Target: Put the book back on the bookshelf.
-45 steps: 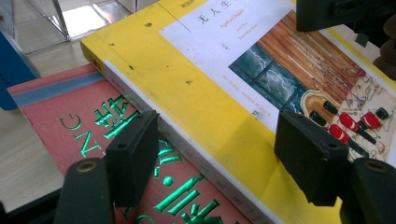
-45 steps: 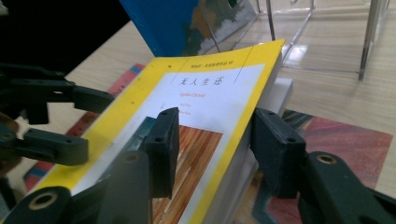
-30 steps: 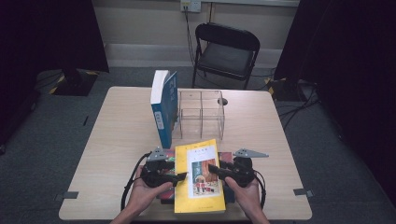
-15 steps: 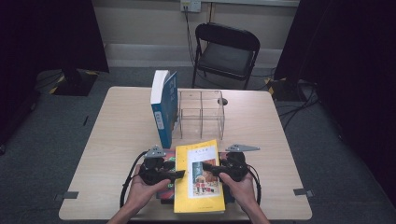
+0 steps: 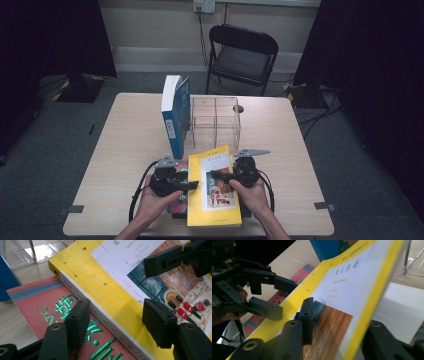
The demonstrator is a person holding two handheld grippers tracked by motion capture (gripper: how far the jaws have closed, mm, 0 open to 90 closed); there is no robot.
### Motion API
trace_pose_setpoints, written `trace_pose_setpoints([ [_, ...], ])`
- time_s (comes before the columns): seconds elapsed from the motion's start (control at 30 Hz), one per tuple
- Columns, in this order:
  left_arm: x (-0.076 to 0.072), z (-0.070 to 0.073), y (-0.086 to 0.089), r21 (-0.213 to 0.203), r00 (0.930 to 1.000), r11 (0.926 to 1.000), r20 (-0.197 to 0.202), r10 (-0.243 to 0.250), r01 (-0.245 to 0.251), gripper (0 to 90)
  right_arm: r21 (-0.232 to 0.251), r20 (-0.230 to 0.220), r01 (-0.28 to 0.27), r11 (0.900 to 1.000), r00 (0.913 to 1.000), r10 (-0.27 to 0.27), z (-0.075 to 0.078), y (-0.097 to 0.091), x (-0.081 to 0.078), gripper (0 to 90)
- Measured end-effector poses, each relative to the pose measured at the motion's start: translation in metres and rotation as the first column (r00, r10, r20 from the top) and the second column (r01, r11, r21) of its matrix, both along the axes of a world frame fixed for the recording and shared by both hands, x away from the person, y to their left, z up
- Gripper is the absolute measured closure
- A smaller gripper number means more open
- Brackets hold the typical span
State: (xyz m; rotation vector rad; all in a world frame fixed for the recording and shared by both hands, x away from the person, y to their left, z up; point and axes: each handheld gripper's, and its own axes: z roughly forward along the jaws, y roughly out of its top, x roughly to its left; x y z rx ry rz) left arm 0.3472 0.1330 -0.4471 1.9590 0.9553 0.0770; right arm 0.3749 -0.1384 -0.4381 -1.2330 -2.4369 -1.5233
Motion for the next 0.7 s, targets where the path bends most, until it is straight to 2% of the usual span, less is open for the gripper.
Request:
trace_pose_setpoints([
  [0.17,0.000,-0.001,0.000,-0.020,0.9998,0.9997,-0.010,0.014,-0.014,34.5,0.037,0.020,-0.007,0.9993,0.9998,0.006,0.003,-0.002,-0.003,76.1],
  [0.4,0.005,-0.002,0.004,-0.078,0.9988,0.9969,-0.049,0.005,-0.009,26.9,0.076,0.082,-0.022,0.9968,0.9965,0.016,0.010,-0.003,-0.013,78.8],
  [0.47,0.006,-0.002,0.004,-0.090,0.9981,0.9959,-0.060,-0.014,0.008,27.0,0.079,0.091,-0.025,0.9965,0.9957,0.018,0.012,-0.002,-0.015,79.1],
  [0.53,0.007,-0.002,0.004,-0.111,0.9967,0.9935,-0.074,-0.033,0.025,31.7,0.078,0.101,-0.032,0.9964,0.9946,0.024,0.013,-0.002,-0.016,79.4],
  [0.6,0.008,-0.001,0.003,-0.117,0.9960,0.9925,-0.078,-0.045,0.036,31.5,0.077,0.110,-0.036,0.9964,0.9936,0.027,0.015,-0.001,-0.017,79.6],
  [0.7,0.010,-0.001,0.003,-0.147,0.9934,0.9876,-0.091,-0.070,0.056,31.7,0.079,0.128,-0.043,0.9960,0.9912,0.033,0.019,0.000,-0.021,80.4],
])
